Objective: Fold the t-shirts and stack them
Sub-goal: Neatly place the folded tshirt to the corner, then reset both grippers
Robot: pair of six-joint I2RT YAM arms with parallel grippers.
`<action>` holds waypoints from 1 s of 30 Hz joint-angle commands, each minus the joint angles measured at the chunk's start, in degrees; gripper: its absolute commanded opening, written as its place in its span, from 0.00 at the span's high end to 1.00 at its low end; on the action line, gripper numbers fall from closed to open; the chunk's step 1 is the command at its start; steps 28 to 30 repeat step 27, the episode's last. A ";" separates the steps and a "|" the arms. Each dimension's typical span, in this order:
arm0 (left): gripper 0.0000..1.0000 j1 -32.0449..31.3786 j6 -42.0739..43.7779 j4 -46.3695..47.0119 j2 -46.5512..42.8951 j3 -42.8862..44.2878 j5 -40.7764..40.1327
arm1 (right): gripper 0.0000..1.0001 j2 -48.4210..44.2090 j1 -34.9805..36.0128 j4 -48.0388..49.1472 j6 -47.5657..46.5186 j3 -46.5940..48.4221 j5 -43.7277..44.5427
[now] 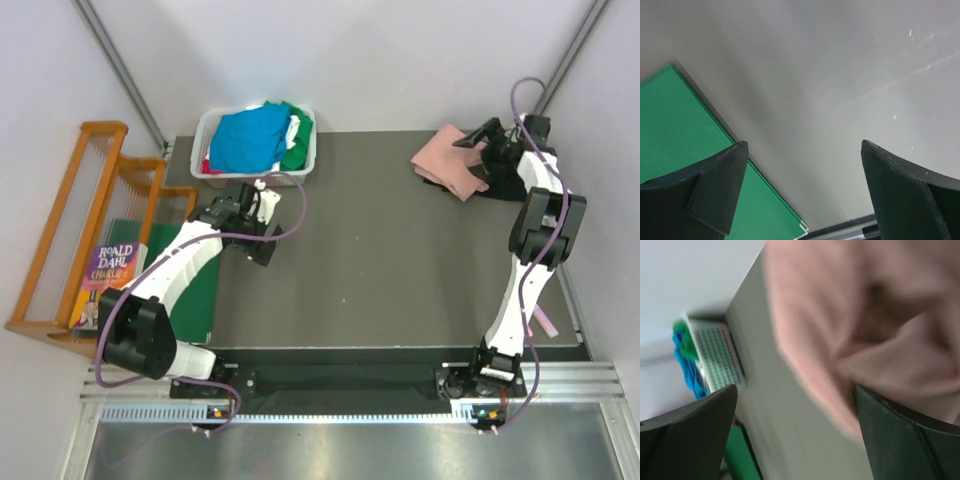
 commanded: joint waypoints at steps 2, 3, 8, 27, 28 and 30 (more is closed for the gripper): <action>0.01 0.23 -1.56 0.68 0.06 6.05 0.56 | 0.00 -28.16 13.32 -6.11 -17.81 -4.79 7.89; 0.01 0.23 -1.55 0.59 -0.29 6.14 0.56 | 0.00 -30.92 14.92 -8.47 -19.74 -6.89 10.02; 0.01 0.32 -2.08 3.05 -5.03 4.04 -0.13 | 0.00 -49.43 21.79 -9.03 -26.17 -19.80 15.04; 0.01 0.67 -8.05 10.52 -9.78 3.68 -6.99 | 0.00 -68.73 21.97 -8.94 -30.04 -38.29 27.18; 0.01 0.67 -8.05 10.52 -9.78 3.68 -6.99 | 0.00 -68.73 21.97 -8.94 -30.04 -38.29 27.18; 0.01 0.67 -8.05 10.52 -9.78 3.68 -6.99 | 0.00 -68.73 21.97 -8.94 -30.04 -38.29 27.18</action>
